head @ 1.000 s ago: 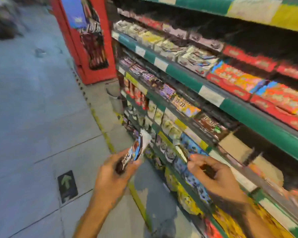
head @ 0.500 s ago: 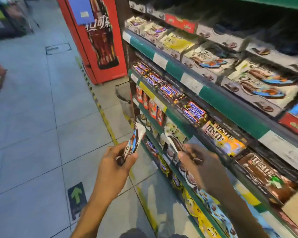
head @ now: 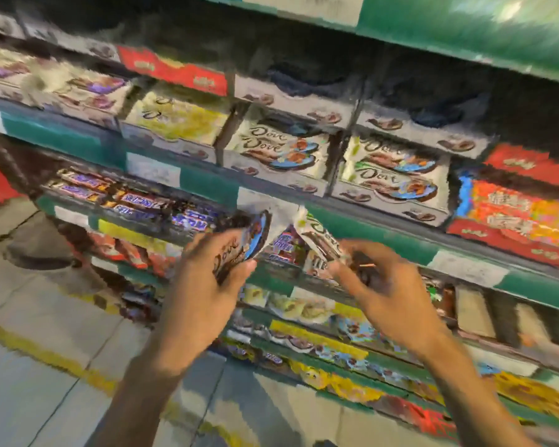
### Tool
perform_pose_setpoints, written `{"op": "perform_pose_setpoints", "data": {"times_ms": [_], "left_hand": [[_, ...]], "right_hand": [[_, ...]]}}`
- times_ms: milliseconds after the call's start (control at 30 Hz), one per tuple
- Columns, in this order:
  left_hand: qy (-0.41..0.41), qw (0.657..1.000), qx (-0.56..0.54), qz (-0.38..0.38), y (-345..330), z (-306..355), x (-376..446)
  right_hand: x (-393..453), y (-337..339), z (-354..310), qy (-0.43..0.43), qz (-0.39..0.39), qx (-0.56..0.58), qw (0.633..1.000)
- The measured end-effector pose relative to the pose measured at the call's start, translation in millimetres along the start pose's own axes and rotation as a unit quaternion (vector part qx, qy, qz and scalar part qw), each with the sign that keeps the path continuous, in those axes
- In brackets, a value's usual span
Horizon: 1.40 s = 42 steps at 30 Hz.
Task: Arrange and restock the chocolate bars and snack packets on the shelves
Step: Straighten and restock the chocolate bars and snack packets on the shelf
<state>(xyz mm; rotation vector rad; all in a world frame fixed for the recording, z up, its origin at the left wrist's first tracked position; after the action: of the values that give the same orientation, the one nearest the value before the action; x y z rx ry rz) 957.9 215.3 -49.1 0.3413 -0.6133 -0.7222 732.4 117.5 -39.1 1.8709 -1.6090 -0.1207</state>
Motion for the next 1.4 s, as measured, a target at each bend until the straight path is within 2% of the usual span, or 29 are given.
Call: {"op": "perform_pose_setpoints", "data": {"times_ms": [100,267,433,533,667,767,933,1167,1233,1400], "left_hand": [[-0.065,0.996,-0.012,-0.051,-10,12,36],[-0.119,0.989,-0.028,-0.087,-34,32,69],[-0.162,0.981,-0.014,-0.107,-51,43,84],[-0.19,0.976,-0.004,-0.104,-56,48,86],[-0.221,0.969,0.001,-0.105,-59,50,90],[-0.24,0.966,0.001,-0.093,-58,48,95],[-0.247,0.966,0.016,-0.075,-59,41,102],[-0.263,0.963,0.014,-0.064,-63,36,104],[-0.272,0.961,0.004,-0.051,-65,34,106],[-0.275,0.96,-0.035,-0.045,-83,19,116]], "right_hand": [[13,21,-7,0.04,0.052,-0.099,0.993],[42,50,-13,0.091,0.118,-0.217,0.965],[77,53,3,0.135,0.138,-0.337,0.921],[85,44,11,0.178,0.169,-0.367,0.897],[79,29,10,0.211,0.262,-0.347,0.875],[65,19,8,0.21,0.237,-0.348,0.882],[63,18,3,0.153,0.159,-0.394,0.892],[73,15,-6,0.113,0.08,-0.467,0.873],[69,14,-5,0.105,0.077,-0.458,0.879],[54,4,2,0.118,0.126,-0.421,0.891]]}}
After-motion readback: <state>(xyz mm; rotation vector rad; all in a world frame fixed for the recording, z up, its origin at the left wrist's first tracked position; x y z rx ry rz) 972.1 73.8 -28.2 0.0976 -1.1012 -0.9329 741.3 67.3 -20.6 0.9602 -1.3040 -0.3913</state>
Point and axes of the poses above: each hand's wrist, its own x-axis towards the middle knuckle, its own y-axis out of the back of the hand, z = x × y, the point moved 1 cm from there along x, towards the middle knuckle, and after that the axes turned 15 degrees about z, right-handed, at the moved point
